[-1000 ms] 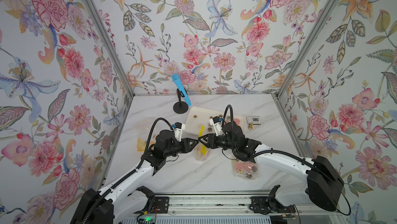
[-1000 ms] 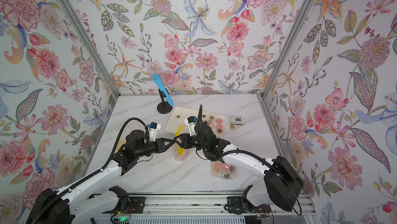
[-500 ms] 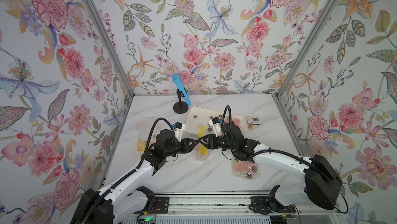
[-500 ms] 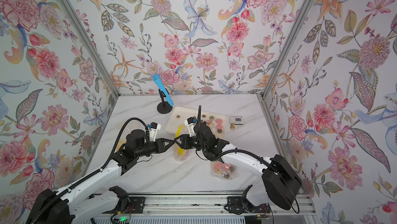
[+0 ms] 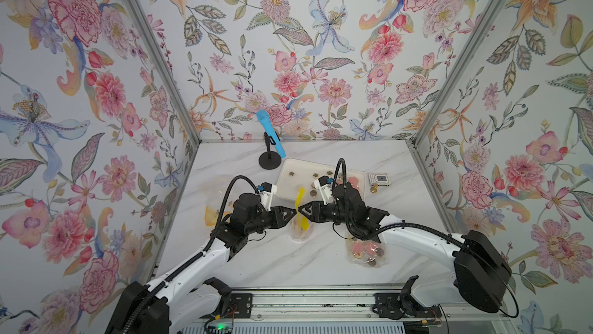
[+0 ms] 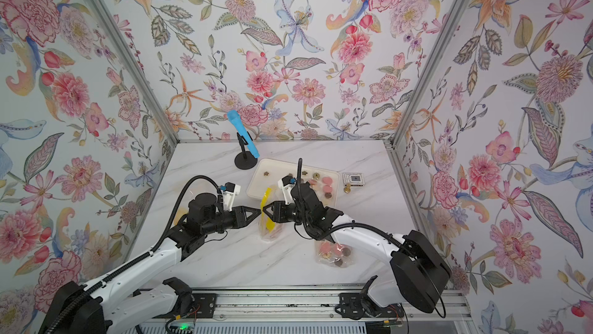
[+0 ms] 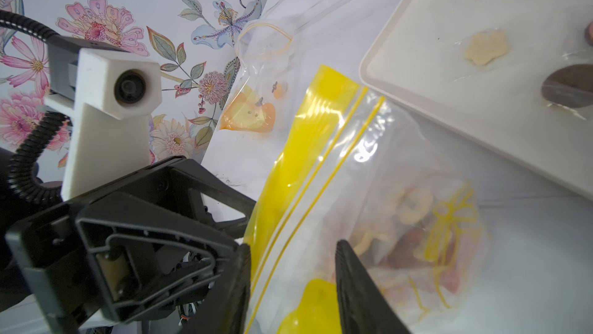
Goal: Pour cookies out of the ziploc bag
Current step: Open the ziploc bag at the center of the board.
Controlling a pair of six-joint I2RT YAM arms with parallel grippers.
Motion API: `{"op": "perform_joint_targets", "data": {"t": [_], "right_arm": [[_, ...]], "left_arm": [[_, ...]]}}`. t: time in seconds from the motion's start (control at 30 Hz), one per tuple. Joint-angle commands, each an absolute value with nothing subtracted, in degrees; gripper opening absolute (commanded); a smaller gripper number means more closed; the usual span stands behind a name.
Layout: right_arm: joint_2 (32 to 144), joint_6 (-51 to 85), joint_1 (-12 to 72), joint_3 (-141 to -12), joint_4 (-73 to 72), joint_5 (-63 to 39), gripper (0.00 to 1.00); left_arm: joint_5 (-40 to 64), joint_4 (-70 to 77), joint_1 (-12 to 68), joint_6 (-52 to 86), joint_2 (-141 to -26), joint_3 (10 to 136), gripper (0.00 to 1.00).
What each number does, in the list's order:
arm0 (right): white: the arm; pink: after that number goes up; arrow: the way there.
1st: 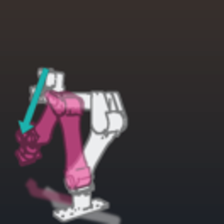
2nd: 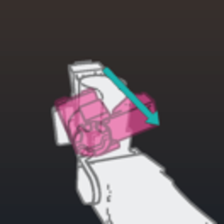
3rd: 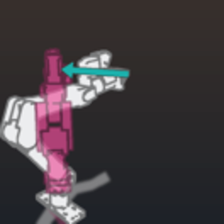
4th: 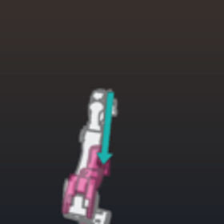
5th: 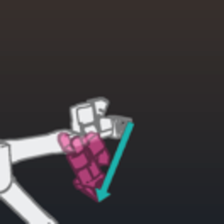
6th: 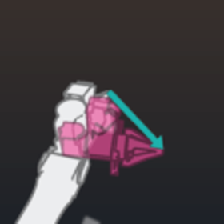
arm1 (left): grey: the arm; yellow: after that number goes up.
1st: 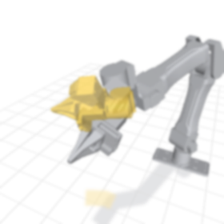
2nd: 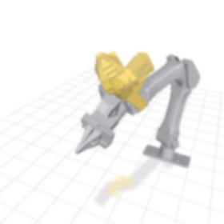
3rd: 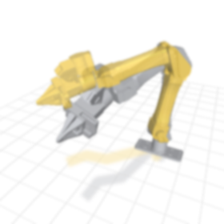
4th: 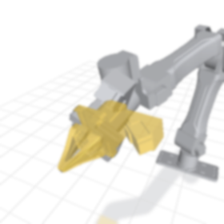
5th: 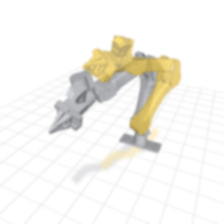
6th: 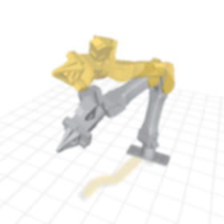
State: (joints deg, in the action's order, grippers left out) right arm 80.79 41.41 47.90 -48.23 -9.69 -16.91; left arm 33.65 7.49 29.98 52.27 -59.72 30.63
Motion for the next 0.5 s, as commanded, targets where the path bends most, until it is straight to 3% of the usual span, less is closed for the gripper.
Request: {"op": "perform_joint_targets", "data": {"t": [0.0, 0.13, 0.47], "right_arm": [[80.2, 41.8, 47.6, -47.6, -10.0, -16.1, 0.43], [80.1, 41.8, 47.6, -47.5, -10.0, -16.0, 0.42], [80.2, 41.6, 47.6, -47.4, -9.9, -15.9, 0.42]], "left_arm": [[32.6, 7.7, 30.4, 51.8, -59.8, 31.5, 0.35], [32.5, 7.7, 30.4, 51.8, -59.6, 31.5, 0.35], [31.3, 7.6, 30.4, 51.9, -58.8, 31.9, 0.52]]}}
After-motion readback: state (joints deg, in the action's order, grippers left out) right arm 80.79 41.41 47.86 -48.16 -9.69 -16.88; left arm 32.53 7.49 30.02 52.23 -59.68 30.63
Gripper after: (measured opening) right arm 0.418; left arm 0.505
